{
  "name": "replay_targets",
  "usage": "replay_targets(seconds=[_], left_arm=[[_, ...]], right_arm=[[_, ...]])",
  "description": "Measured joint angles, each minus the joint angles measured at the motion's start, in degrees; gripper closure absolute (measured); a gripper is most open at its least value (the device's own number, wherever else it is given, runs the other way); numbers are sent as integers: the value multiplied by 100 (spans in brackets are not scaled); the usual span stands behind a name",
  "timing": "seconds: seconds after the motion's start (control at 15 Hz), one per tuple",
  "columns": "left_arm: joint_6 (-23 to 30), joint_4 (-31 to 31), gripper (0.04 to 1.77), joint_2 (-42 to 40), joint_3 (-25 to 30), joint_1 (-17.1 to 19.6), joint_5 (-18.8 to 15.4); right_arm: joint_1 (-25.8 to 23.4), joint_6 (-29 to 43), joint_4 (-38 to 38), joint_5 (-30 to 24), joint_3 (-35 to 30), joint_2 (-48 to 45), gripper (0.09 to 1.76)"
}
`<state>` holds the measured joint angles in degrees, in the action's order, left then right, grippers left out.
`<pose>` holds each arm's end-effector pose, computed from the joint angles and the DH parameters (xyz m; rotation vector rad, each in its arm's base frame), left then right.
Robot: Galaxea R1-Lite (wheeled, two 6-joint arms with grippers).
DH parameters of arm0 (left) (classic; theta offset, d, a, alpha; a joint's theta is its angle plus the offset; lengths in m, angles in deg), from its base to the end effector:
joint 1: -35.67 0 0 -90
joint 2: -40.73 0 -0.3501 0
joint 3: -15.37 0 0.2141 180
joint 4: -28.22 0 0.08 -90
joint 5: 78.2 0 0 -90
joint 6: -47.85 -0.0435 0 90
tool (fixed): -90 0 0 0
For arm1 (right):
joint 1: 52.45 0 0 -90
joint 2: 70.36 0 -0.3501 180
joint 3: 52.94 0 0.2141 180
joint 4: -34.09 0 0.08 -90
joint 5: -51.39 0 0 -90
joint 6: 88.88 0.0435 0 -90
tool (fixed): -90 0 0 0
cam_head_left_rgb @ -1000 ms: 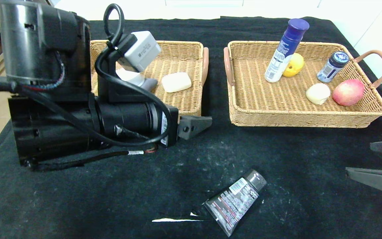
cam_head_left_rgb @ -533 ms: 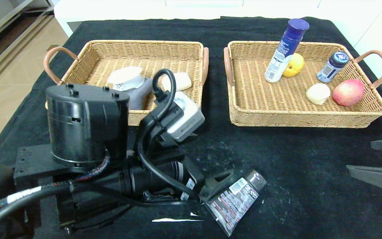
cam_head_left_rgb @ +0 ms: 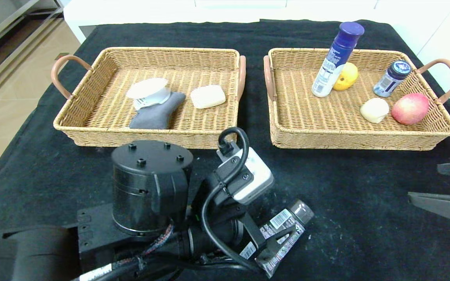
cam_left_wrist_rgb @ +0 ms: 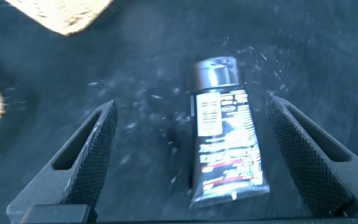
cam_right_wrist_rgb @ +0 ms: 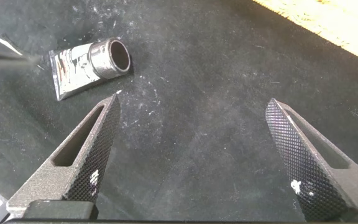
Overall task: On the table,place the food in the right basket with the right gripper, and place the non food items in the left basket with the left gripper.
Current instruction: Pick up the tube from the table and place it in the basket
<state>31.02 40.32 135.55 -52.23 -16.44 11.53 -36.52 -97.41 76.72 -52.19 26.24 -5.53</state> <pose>0.2081 -0.2677 0.2187 0.3910 0.1108 -0.9409 0.1570 0.0554 0.3120 -0.1528 0.4605 0.5407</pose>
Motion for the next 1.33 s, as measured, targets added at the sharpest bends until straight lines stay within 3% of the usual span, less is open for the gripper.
replay_targets(seconds=[0.87,1.33], left_arm=[[-2,239,9,711,60,-446,414],[-13,989,9,1052,168,-614,801]], right_arm=[[-15,10,-30,7,9,46,14],[-15,10,-33,5,9,57,14]])
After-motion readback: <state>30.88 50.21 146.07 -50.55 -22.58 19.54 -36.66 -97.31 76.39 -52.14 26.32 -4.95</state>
